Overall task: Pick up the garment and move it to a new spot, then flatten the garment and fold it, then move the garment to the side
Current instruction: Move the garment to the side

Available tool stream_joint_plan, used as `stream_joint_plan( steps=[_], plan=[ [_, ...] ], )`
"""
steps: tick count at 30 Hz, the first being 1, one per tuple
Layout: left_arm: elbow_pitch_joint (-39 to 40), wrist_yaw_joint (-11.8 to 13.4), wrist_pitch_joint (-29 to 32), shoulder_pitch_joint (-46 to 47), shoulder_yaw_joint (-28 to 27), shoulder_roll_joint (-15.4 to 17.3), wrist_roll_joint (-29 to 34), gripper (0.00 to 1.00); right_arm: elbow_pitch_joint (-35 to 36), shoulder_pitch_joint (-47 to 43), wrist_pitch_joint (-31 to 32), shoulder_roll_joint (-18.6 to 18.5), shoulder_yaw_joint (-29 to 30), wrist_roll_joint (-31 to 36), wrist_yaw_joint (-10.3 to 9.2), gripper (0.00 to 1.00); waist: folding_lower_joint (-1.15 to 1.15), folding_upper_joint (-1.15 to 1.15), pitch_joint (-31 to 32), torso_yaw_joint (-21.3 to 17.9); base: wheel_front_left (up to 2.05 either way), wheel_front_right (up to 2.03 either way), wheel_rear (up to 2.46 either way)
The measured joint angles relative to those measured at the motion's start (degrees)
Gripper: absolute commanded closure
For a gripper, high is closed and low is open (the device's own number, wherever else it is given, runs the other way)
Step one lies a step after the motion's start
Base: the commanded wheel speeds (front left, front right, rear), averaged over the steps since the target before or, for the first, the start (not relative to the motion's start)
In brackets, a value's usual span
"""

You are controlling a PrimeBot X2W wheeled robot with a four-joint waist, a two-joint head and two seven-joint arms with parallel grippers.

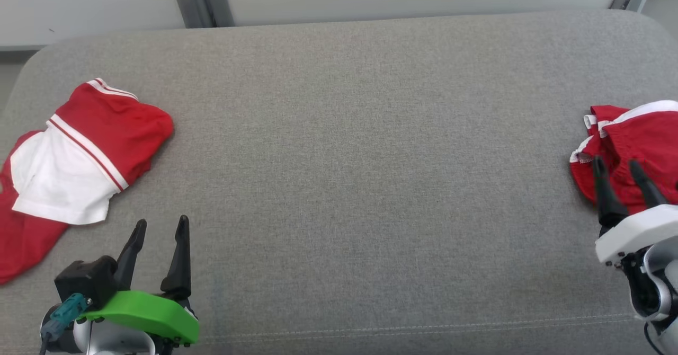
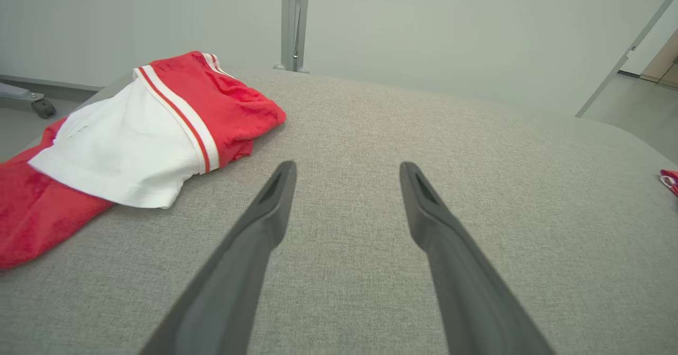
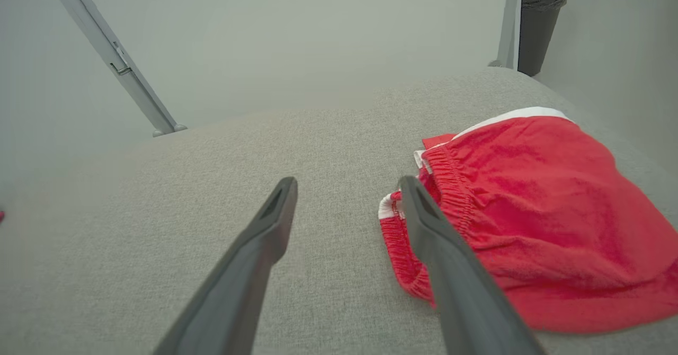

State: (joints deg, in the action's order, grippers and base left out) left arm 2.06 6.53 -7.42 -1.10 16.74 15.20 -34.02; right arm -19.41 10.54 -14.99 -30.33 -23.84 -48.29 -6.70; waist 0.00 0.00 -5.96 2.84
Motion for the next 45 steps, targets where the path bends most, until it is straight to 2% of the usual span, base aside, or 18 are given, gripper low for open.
stream_joint_plan(
  steps=[15, 25, 32, 35, 41, 45],
  plan=[
    [-2.8, -1.1, -2.8, -2.1, 0.4, 0.3, 0.3, 0.0, 2.2, -5.5, 0.3, 3.1, -3.5, 10.6, -0.46, 0.0, 0.0, 0.0, 3.8, 1.3, 0.0, 0.0, 0.0],
    [-4.4, -2.0, -3.8, -2.3, 0.6, 0.1, 0.3, 0.0, 1.4, -7.6, 0.3, 6.2, -3.2, 16.8, -0.46, 0.0, 0.0, 0.0, 5.6, 3.4, 0.0, 0.0, 0.0],
    [-5.0, -2.0, -4.3, -2.6, 0.5, 0.1, 0.3, 0.0, 2.3, -7.6, 0.3, 8.8, -2.9, 19.0, -0.46, 0.0, 0.0, 0.0, 6.0, 3.6, 0.0, 0.0, 0.0],
    [-5.1, -2.0, -4.3, -2.7, 0.5, 0.1, 0.3, 0.0, 4.4, -7.6, 0.3, 9.6, -4.8, 19.1, -0.42, 0.0, 0.0, 0.0, 6.1, 3.6, 0.0, 0.0, 0.0],
    [-5.2, -2.0, -4.8, -3.5, -0.3, 0.1, 0.3, 0.0, 6.0, -7.6, 0.4, 8.7, -8.4, 19.6, 3.79, 0.0, 0.0, 0.0, 6.0, 2.7, 0.0, 0.0, 0.0],
    [-5.2, -2.0, -5.0, -3.6, -0.4, 0.1, 0.3, 0.0, 6.3, -7.6, 0.4, 7.0, -7.5, 20.0, 4.17, 0.0, 0.0, 0.0, 5.6, 1.9, 0.0, 0.0, 0.0]
  ],
)
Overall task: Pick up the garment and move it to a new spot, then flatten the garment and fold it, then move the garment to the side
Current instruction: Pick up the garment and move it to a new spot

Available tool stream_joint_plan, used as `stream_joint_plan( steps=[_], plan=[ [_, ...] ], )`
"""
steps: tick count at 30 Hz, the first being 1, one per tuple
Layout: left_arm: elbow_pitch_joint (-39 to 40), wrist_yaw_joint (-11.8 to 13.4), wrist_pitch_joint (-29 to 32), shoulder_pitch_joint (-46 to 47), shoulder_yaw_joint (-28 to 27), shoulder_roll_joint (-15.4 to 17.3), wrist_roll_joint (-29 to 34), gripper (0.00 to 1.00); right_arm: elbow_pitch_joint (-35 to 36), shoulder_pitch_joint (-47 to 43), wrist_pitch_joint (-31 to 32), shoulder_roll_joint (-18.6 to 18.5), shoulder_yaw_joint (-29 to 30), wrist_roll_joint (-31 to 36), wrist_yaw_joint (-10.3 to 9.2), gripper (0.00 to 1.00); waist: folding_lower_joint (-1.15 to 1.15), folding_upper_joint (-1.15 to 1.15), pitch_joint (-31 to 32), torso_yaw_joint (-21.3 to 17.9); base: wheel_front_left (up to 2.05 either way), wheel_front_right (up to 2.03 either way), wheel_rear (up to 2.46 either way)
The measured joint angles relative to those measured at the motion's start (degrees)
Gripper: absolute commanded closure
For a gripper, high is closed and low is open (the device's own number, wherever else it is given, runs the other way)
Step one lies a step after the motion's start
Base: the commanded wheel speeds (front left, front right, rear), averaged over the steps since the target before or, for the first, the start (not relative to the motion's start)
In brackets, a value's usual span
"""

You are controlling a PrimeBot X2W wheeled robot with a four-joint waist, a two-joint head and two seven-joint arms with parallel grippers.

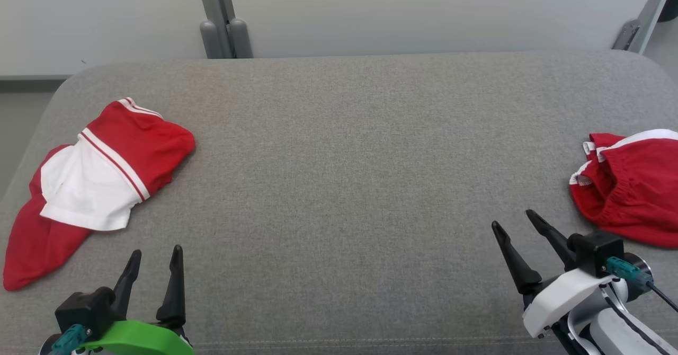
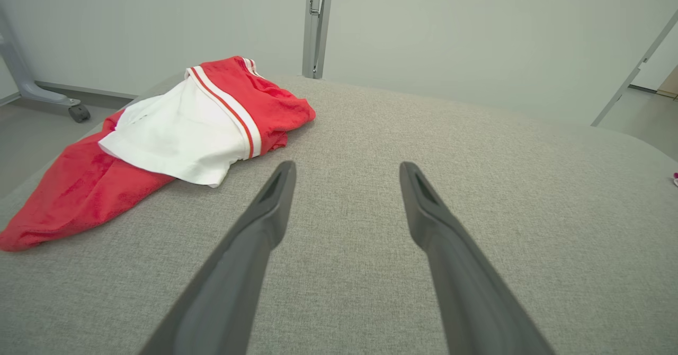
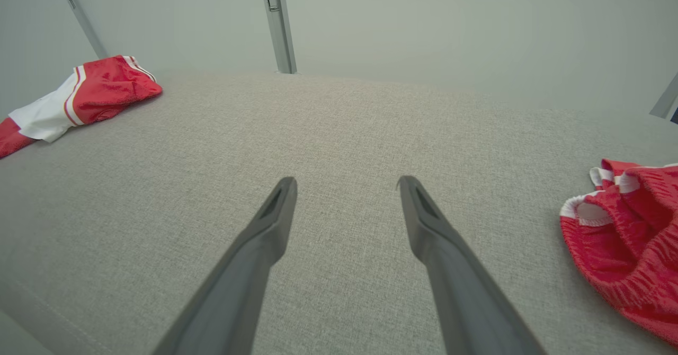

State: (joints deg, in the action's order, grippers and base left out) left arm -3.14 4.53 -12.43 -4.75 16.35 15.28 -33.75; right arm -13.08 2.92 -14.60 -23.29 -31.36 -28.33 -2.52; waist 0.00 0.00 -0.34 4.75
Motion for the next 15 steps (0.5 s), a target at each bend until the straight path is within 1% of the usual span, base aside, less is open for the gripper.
stream_joint_plan(
  steps=[7, 9, 15],
  plan=[
    [0.0, -0.1, -0.2, 0.0, -0.1, 0.0, 0.0, 0.0, 0.7, 0.0, 0.0, -0.3, 1.8, 0.2, 0.0, 0.0, 0.0, 0.0, -0.8, -0.9, 0.0, 0.0, 0.0],
    [-0.1, -0.5, -0.2, 0.0, 0.0, 0.0, 0.0, 0.0, 0.8, 0.0, 0.0, -0.3, 2.4, 0.2, -0.01, 0.0, 0.0, 0.0, -1.0, -1.1, 0.0, 0.0, 0.0],
    [-0.1, -1.0, -0.2, 0.1, 0.3, 0.0, 0.0, 0.0, 1.7, 0.0, 0.0, -0.9, 3.3, 0.7, -0.07, 0.0, 0.0, 0.0, -1.7, -0.8, 0.0, 0.0, 0.0]
  ],
)
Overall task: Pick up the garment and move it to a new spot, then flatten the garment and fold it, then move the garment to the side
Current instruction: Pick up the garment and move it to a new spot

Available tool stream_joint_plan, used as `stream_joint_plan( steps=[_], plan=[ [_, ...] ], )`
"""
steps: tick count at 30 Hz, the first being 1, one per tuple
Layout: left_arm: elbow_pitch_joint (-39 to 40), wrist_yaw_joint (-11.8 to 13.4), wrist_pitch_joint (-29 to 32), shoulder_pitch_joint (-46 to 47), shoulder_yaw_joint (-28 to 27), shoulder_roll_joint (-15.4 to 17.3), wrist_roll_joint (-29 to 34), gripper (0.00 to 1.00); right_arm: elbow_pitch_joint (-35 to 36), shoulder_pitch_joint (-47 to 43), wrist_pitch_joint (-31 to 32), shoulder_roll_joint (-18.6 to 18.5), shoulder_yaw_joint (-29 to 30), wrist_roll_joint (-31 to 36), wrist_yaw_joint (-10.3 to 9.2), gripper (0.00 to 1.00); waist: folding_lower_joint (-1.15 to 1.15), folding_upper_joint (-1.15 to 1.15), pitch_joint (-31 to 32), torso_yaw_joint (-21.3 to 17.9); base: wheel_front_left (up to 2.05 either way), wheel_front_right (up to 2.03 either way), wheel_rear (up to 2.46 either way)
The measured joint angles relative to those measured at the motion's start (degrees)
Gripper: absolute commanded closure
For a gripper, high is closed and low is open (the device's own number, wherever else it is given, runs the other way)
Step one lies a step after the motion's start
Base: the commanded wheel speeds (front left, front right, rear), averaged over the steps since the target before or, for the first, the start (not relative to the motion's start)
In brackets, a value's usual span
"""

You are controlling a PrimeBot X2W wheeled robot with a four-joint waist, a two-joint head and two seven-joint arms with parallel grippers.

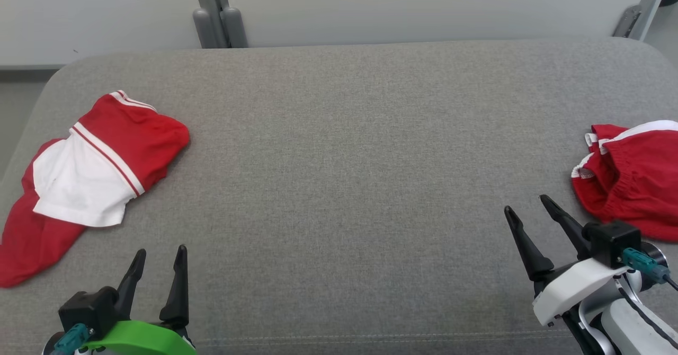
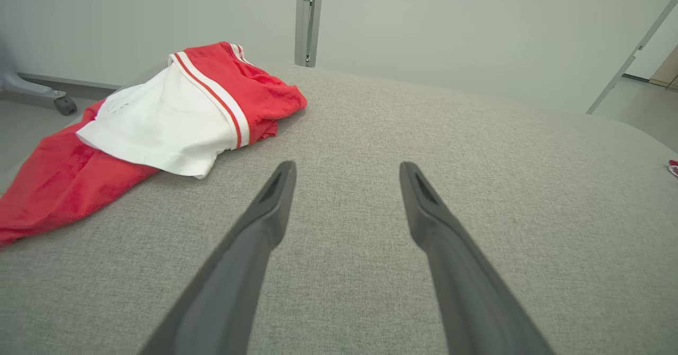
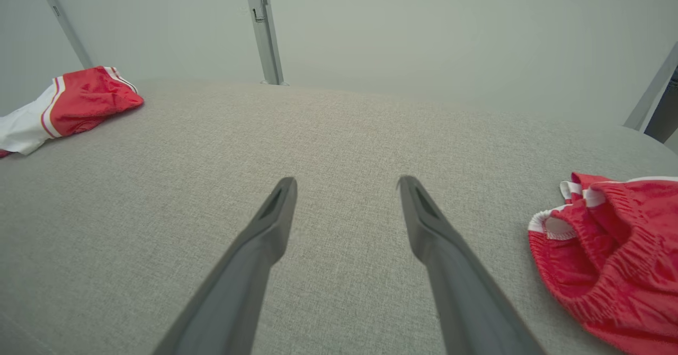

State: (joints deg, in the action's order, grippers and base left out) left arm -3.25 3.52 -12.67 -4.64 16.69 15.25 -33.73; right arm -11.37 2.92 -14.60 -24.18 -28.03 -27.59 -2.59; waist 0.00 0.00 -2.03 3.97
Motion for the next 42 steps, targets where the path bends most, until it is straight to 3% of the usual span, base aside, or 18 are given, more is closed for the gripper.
stream_joint_plan(
  steps=[8, 15, 30, 42],
  plan=[
    [-0.3, 0.0, -0.1, 1.1, 0.2, -0.2, 0.2, 0.0, 1.4, 0.5, 0.0, -0.3, -1.1, 1.6, 1.13, 0.0, 0.0, 0.0, -0.9, 3.0, 0.0, 0.0, 0.0],
    [-1.1, 0.0, -0.5, 1.4, -0.5, -0.7, 0.2, 0.0, 1.6, 3.5, 0.0, -0.2, -3.1, 3.2, 3.2, 0.0, 0.0, 0.0, -1.7, 8.4, 0.0, 0.0, 0.0],
    [-2.1, 0.1, -1.0, 1.4, -2.4, -1.3, -0.1, 0.0, 0.8, 3.9, 0.0, 1.4, -2.6, 3.3, 3.07, 0.0, 0.0, 0.0, -2.4, 19.6, 0.0, 0.0, 0.0],
    [-2.0, 0.1, -1.1, 1.3, -4.4, -1.2, -0.5, 0.0, 0.3, 5.1, 0.0, 2.9, -3.7, 3.4, 3.26, 0.0, 0.0, 0.0, -1.8, 20.6, 0.0, 0.0, 0.0]
  ],
)
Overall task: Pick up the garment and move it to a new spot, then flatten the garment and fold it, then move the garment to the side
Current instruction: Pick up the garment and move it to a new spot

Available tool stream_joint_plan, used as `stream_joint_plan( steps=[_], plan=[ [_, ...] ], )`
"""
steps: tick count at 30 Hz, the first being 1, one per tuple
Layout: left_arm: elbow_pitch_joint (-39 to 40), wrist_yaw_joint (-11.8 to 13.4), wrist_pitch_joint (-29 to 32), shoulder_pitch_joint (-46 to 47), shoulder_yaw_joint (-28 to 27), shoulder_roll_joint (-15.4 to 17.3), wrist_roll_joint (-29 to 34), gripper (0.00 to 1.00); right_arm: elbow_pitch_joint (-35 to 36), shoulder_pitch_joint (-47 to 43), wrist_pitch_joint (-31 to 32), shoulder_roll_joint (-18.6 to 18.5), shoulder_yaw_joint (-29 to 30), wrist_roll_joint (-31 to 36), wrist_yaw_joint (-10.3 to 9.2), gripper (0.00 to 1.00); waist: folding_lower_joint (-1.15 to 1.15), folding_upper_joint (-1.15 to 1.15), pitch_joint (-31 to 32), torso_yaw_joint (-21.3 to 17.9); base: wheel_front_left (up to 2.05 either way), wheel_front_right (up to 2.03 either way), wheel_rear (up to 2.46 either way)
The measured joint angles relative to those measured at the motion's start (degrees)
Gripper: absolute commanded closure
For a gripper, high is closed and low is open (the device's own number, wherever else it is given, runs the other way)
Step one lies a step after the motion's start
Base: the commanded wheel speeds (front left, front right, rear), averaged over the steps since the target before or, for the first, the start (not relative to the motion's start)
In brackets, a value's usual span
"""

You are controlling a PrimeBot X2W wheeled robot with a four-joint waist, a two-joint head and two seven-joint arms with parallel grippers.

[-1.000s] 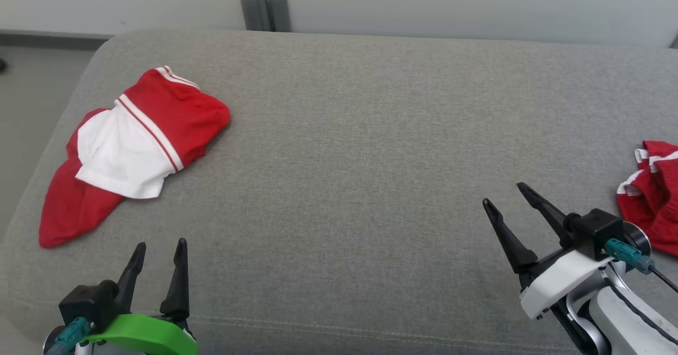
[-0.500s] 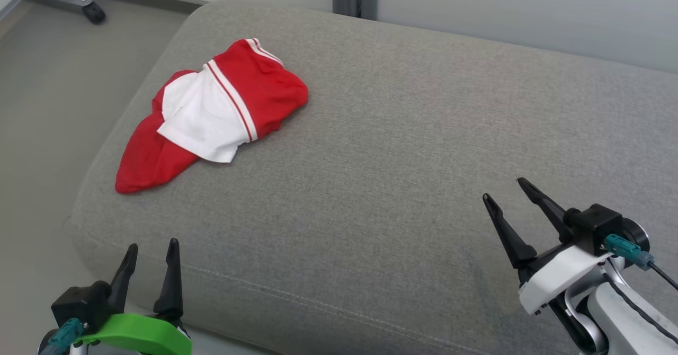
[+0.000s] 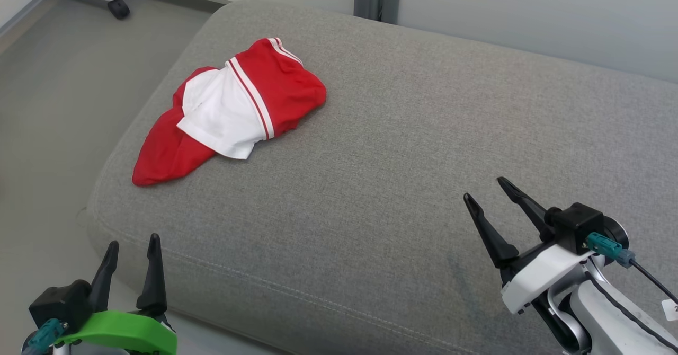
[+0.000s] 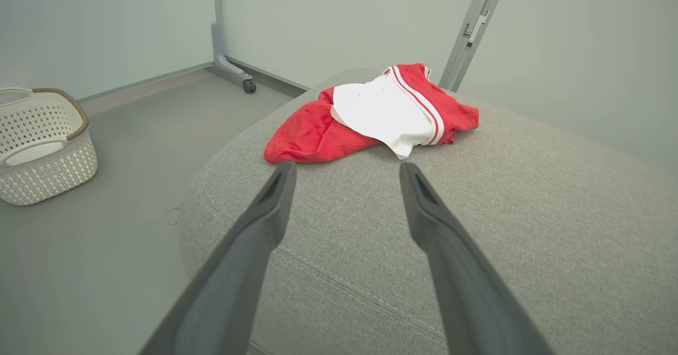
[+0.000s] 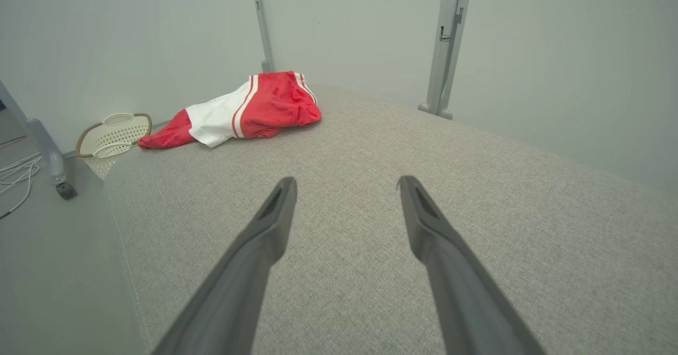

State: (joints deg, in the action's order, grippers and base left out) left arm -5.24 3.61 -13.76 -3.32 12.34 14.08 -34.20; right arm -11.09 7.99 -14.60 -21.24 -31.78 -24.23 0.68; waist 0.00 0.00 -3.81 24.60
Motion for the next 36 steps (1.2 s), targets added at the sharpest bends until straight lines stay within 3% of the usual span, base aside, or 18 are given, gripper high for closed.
stream_joint_plan(
  steps=[7, 13, 23, 36],
  plan=[
    [1.2, -0.2, 0.0, 0.6, -2.0, -0.3, -3.3, 0.0, 1.6, 2.3, 1.1, -0.8, 0.1, 0.6, -0.02, 0.0, 0.0, 0.0, -2.7, -0.9, 0.0, 0.0, 0.0],
    [0.8, -0.6, 0.2, 7.6, -5.7, -0.4, -7.1, 0.0, 3.7, 5.6, 2.3, -1.7, 0.3, 1.6, -0.08, 0.0, 0.0, 0.0, -6.6, -1.8, 0.0, 0.0, 0.0],
    [-6.0, -0.4, 3.9, 17.8, -11.1, 1.1, -11.9, 0.0, 7.3, 9.7, 4.7, -2.9, 0.4, 3.5, -0.09, 0.0, 0.0, 0.0, -13.9, -4.9, 0.0, 0.0, 0.0],
    [-14.8, 0.0, 10.6, 34.7, -13.2, 0.4, -18.6, 0.0, 13.2, 12.7, 8.4, -8.1, 3.6, 4.7, -1.21, 0.0, 0.0, 0.0, -24.4, -9.2, 0.0, 0.0, 0.0]
  ],
)
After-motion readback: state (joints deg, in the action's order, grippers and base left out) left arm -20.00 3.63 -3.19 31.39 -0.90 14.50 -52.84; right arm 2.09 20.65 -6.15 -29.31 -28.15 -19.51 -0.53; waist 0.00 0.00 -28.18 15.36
